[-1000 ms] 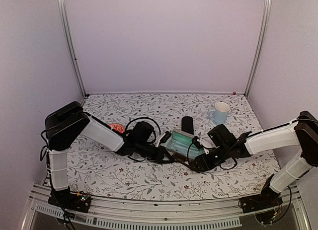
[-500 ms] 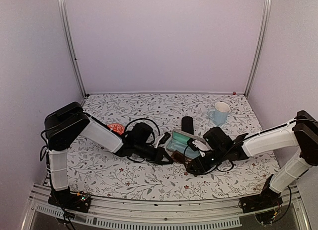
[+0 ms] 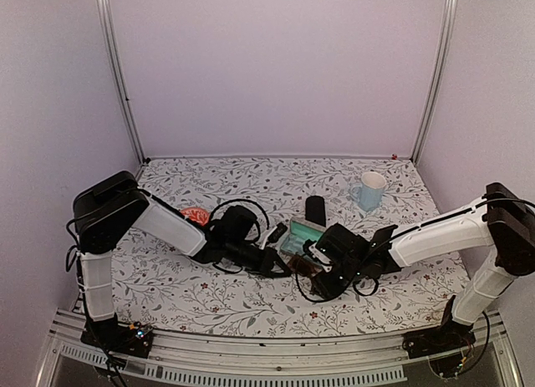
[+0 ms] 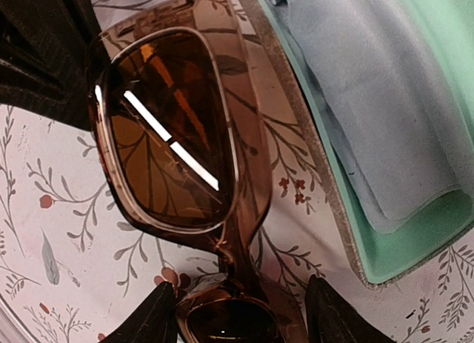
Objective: Organize the sunglasses
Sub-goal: Pick up the sunglasses from the center of the board, then place the sunglasses in the sunglasses case.
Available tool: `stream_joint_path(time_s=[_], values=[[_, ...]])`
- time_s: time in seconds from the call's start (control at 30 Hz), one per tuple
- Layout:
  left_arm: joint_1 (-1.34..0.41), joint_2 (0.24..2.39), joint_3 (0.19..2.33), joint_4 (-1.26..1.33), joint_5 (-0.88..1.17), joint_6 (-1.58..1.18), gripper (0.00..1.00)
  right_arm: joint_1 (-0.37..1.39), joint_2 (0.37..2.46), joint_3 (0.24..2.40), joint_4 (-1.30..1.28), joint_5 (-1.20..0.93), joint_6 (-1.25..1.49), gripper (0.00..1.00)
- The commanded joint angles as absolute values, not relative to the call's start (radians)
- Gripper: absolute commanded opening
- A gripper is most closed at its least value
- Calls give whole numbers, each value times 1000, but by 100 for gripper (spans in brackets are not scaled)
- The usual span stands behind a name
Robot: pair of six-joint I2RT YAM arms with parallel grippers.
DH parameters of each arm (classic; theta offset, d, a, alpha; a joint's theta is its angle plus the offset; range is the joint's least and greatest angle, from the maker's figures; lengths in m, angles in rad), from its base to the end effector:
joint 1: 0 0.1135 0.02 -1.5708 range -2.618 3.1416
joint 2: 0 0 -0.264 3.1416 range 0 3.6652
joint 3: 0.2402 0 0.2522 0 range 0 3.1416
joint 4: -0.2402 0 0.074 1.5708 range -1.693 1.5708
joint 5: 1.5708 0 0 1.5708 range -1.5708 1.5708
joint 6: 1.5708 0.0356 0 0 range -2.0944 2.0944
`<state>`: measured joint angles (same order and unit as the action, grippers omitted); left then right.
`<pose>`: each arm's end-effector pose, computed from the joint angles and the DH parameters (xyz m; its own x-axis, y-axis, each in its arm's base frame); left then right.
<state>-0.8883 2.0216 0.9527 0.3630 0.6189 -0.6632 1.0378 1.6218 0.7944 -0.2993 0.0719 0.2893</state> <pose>0.2261 -0.3109 0.0984 -0.8830 0.2913 -0.3680 0.4656 0.4448 -0.7651 0.1498 0.2489 0.1385 -0.6804 -0.5932 -0.4303 -0.6774 0.7331 0.0604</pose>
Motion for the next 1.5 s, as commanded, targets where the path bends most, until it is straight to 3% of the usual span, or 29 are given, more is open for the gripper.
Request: stream_joint_path(time_s=[0.0,0.13,0.3,0.43,0.63,0.73,1.47], values=[[-892,1998,960,326,606,-660,0,1063,1659,828,-380,161,304,54],[-890,1992,956,321,606,-660,0,1073,1664,847,-404,201,310,45],[-890,1977,939,313,598,-657,2,1080,1638,854,-412,210,305,41],[-886,1908,913,314,596,-650,14,1079,1614,859,-420,210,293,40],[-860,1817,845,344,594,-644,40,1079,1594,889,-442,217,260,39],[-838,1772,809,362,601,-647,46,1080,1594,912,-458,234,244,39],[-753,1617,735,294,550,-611,48,962,1673,1097,-470,284,-60,37]])
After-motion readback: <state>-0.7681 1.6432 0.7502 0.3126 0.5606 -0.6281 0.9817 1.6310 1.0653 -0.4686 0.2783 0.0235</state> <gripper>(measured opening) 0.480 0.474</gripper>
